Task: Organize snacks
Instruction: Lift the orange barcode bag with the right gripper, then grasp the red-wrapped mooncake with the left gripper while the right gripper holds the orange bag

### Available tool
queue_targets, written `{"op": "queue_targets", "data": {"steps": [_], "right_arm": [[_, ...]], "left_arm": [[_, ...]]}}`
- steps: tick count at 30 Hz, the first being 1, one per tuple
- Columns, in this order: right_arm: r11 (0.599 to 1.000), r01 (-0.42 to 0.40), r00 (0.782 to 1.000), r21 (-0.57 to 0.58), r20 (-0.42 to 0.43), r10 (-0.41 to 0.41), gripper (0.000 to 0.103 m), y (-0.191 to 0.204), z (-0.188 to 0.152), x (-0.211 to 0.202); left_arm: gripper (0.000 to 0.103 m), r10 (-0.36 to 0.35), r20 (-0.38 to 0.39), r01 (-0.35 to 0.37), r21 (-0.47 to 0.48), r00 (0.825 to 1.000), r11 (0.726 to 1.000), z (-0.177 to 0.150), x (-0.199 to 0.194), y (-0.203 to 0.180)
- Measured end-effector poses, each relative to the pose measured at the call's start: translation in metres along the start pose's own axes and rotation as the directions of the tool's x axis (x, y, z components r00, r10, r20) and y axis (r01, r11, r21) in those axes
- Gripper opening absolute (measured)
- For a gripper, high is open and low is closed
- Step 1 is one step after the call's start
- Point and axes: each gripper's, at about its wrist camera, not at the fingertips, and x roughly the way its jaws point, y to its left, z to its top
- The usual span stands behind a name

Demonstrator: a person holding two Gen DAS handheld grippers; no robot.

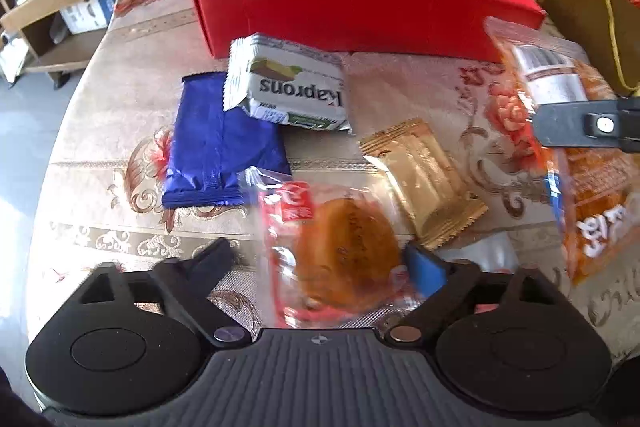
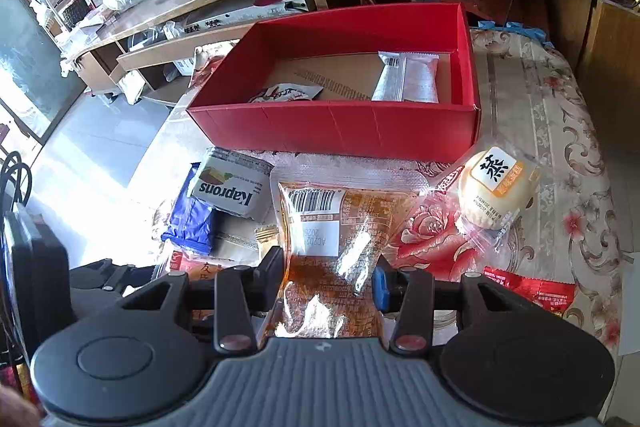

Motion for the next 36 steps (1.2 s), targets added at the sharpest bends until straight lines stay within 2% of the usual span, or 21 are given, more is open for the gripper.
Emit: {"op": "queue_targets", "data": {"steps": [2, 7, 12, 16, 20, 23, 27, 36], "right_arm": [[1.0, -0.006, 1.0, -0.006, 0.005, 0.006, 0.044, 0.002, 0.001, -0.001], [1.0, -0.015, 1.0, -0.019, 0.012, 0.016, 0.044, 0.007, 0.001, -0.004], [0.999, -0.022, 1.0, -0.023, 0.021, 0.023, 0.044, 0.009, 0.004, -0.005], [0.999, -0.023, 1.0, -0.024, 0.02, 0.023, 0.044, 0.011, 0.004, -0.004], [1.0, -0.023, 0.999, -0.018, 0.022, 0.024, 0.044, 0.008, 0.004, -0.006], [1.0, -0.025, 0.999, -0.012, 0.026, 0.025, 0.044, 0.005, 0.004, -0.007], [1.0, -0.022, 0.999, -0.009, 0.03, 0.022, 0.044, 0.003, 0.006, -0.007], [1.0, -0.015, 0.999, -0.002, 0.04, 0.015, 0.044, 0.003, 0.009, -0.006]], "left_arm": [[0.073, -0.031, 0.005, 0.031, -0.006, 0.999, 0.999, 0.001, -0.005, 0.001], [0.065, -0.062, 0.015, 0.063, -0.029, 0.998, 0.998, 0.001, -0.012, 0.007], [0.043, -0.118, 0.048, 0.12, -0.042, 0.992, 0.992, 0.005, -0.028, 0.009], [0.045, -0.108, 0.028, 0.108, -0.009, 0.994, 0.994, 0.004, -0.02, -0.003], [0.047, -0.121, -0.004, 0.121, -0.025, 0.993, 0.992, 0.002, -0.006, -0.006], [0.043, -0.122, 0.006, 0.122, -0.033, 0.993, 0.992, 0.006, -0.006, -0.005], [0.031, -0.15, 0.021, 0.151, -0.038, 0.988, 0.988, 0.009, -0.013, -0.002], [0.03, -0.202, 0.067, 0.204, -0.028, 0.977, 0.979, 0.013, -0.029, -0.003]]}}
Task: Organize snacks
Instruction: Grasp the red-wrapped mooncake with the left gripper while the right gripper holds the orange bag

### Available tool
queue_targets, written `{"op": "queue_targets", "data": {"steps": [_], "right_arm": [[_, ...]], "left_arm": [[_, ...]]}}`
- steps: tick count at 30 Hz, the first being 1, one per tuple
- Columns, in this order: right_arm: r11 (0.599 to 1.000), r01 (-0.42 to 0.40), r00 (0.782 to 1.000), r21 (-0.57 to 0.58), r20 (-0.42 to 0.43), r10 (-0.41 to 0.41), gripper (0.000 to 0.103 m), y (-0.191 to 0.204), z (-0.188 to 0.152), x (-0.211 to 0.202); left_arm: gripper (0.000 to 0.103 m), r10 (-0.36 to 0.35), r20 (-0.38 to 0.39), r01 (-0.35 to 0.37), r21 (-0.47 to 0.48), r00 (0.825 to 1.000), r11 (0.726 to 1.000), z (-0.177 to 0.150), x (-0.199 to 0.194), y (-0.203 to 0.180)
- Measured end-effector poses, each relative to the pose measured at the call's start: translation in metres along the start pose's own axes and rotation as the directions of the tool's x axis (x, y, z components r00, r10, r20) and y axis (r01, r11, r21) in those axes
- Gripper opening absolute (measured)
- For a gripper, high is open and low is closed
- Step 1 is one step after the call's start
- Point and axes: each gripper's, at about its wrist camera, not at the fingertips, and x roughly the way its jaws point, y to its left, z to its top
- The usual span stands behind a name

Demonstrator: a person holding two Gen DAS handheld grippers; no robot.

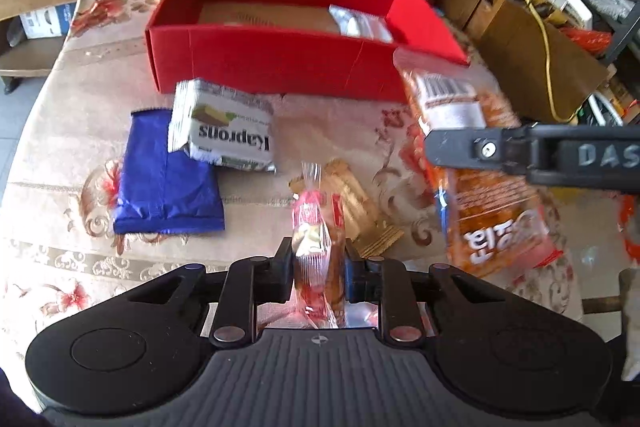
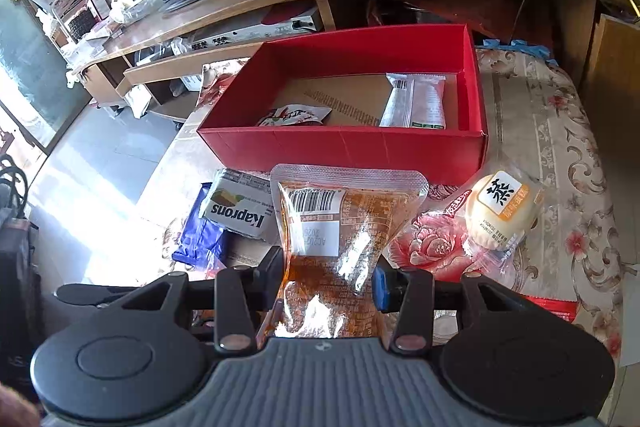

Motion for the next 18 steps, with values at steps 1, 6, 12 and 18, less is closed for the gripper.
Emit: {"op": "queue_targets", "data": {"steps": [1, 6, 12, 18], "right_arm": [[1.0, 0.001, 1.0, 0.003, 0.002, -0.001, 0.044, -0.001, 0.001, 0.0], [1.0, 0.004, 1.0, 0.021, 0.009, -0.004, 0.044, -0.004, 0.003, 0.0], [1.0, 0.007, 1.0, 0.018, -0.008, -0.007, 0.044, -0.004, 0.002, 0.004], [1.0, 0.011, 1.0, 0.019, -0.009, -0.011, 0.044, -0.006, 0.002, 0.004]], "left_arm": [[0.03, -0.009, 0.006, 0.009, -0.003, 1.0, 1.0, 0.001, -0.002, 0.001], [0.031, 0.03, -0.039, -0.027, 0.07, 0.999, 0.997, -0.004, 0.015, -0.008], [0.038, 0.011, -0.075, -0.01, 0.018, 0.997, 1.0, -0.002, 0.031, -0.001], [0.03, 0.013, -0.058, -0.009, 0.067, 0.998, 0.998, -0.002, 0.023, -0.005]]}}
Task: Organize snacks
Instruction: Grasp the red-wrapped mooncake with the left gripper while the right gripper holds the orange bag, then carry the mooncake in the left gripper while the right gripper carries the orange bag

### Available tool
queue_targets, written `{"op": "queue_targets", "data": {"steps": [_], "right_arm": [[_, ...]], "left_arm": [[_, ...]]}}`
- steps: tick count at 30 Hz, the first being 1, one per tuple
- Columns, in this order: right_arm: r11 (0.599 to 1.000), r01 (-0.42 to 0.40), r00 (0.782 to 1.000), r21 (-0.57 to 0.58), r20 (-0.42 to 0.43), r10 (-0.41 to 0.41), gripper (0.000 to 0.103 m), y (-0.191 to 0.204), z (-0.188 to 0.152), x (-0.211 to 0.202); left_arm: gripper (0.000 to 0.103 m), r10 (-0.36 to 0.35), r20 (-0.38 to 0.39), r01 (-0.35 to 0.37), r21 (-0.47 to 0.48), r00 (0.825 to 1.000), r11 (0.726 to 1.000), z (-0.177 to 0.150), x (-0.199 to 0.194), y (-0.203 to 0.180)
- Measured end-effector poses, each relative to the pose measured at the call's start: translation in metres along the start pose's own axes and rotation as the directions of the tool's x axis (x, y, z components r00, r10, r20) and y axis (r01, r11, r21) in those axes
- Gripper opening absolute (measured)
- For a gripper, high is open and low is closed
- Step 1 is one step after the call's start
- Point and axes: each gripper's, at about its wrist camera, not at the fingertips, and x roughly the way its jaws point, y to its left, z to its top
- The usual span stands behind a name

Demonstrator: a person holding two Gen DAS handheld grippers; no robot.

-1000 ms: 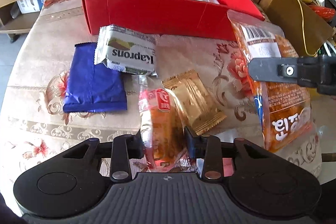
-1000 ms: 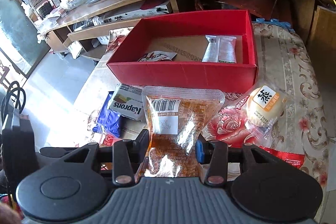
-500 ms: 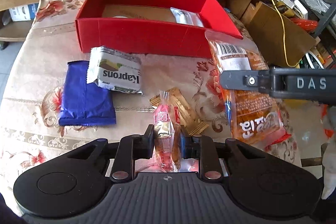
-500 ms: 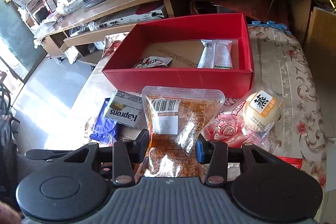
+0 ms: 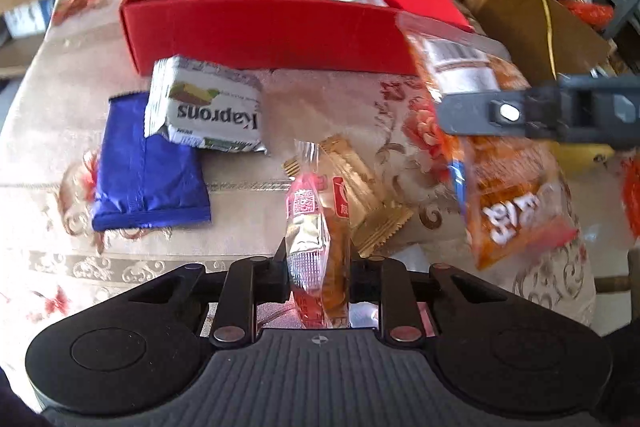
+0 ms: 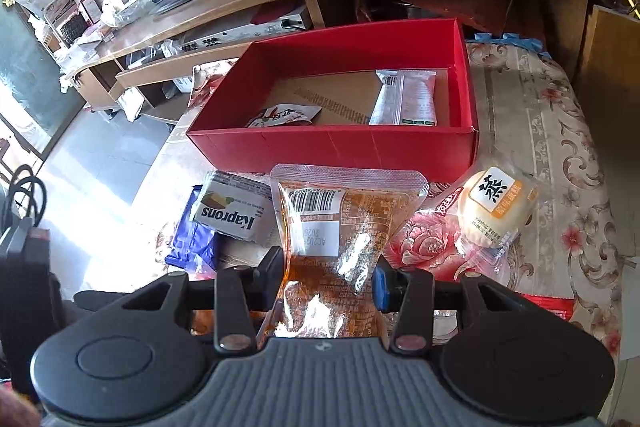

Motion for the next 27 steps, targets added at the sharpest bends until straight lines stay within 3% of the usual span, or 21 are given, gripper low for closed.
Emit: {"op": "queue_targets", "data": {"steps": [8, 15, 27], "right_arm": [[1.0, 0.0, 1.0, 0.001, 0.025, 0.0, 0.044, -0.001, 0.001, -0.006], [0.999, -0.014, 0.997, 0.037, 0.072, 0.011, 0.044, -0.007, 0.013, -0.015], [0.997, -0.004, 0.994, 0.082, 0.113, -0.005, 0.044, -0.017, 0.063, 0.0]], "left_arm": [[0.029, -0.019, 0.054, 0.02, -0.019, 0.998, 1.0, 0.001, -0.019, 0.005], [0.029, -0.076, 0.116, 0.081, -0.043, 0.99, 0.996, 0.016, -0.033, 0.004], [0.029, -0.125, 0.236, 0.145, -0.07, 0.964, 0.987, 0.087, -0.037, 0.017]]}}
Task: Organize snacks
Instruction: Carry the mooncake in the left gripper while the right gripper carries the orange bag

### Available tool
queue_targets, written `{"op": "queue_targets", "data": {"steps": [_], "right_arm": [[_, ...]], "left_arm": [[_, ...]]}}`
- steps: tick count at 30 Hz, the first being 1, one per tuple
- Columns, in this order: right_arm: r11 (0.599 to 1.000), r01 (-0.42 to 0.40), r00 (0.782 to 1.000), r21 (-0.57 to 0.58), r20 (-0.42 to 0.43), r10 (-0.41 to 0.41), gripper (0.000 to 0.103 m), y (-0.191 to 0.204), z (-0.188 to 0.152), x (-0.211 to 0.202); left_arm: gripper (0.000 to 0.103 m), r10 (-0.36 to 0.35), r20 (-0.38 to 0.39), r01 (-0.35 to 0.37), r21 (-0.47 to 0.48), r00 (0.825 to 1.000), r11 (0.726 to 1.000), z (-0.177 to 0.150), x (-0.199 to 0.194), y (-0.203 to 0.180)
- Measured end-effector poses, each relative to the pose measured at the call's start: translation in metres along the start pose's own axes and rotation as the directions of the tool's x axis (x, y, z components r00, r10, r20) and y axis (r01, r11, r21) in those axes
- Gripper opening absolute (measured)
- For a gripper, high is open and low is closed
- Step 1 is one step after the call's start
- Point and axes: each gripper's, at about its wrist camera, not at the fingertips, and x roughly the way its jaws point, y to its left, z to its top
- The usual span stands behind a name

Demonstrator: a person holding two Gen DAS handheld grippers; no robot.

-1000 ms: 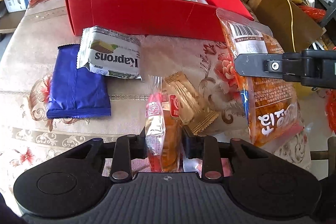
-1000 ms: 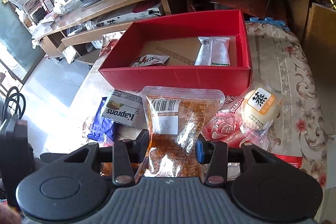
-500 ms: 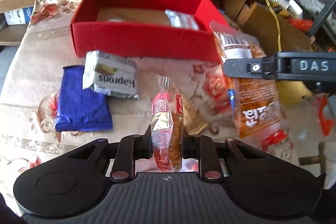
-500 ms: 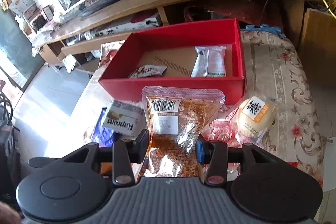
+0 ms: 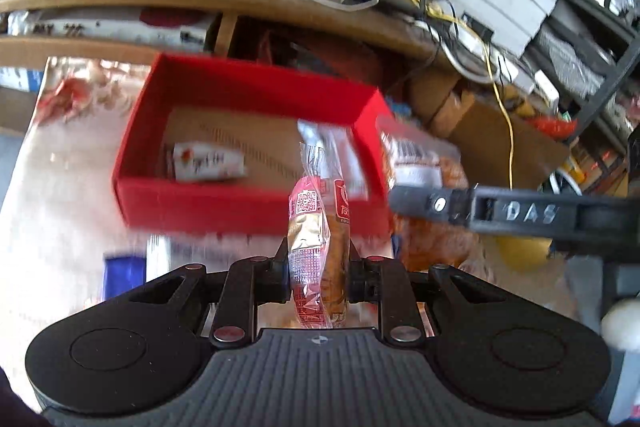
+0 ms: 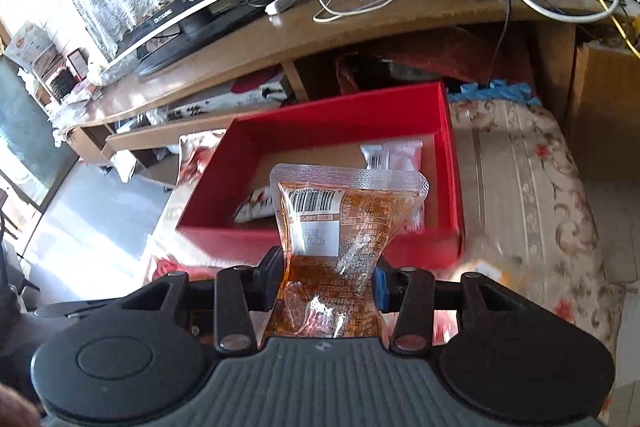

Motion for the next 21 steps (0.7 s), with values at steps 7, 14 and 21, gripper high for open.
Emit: {"op": "queue_targets", "data": {"steps": [7, 14, 21], "right_arm": [[1.0, 0.02, 1.0, -0.002, 0.003, -0.02, 0.044, -0.001, 0.036, 0.031], [0.999, 0.047, 0.999, -0.011, -0.018, -0.047, 0.044, -0.006, 0.059, 0.069], [0.998, 0.063, 0.997, -0.024, -0.047, -0.065, 0.044, -0.009, 0.07, 0.102]], "left_arm": [[0.03, 0.004, 0.039, -0.003, -0.023, 0.999, 1.0, 0.037, 0.025, 0.019], [0.03, 0.011, 0.039, -0.008, -0.06, 0.999, 0.998, 0.06, 0.055, 0.04], [0.03, 0.015, -0.003, -0.015, -0.089, 1.0, 0.996, 0.066, 0.081, 0.053]]}}
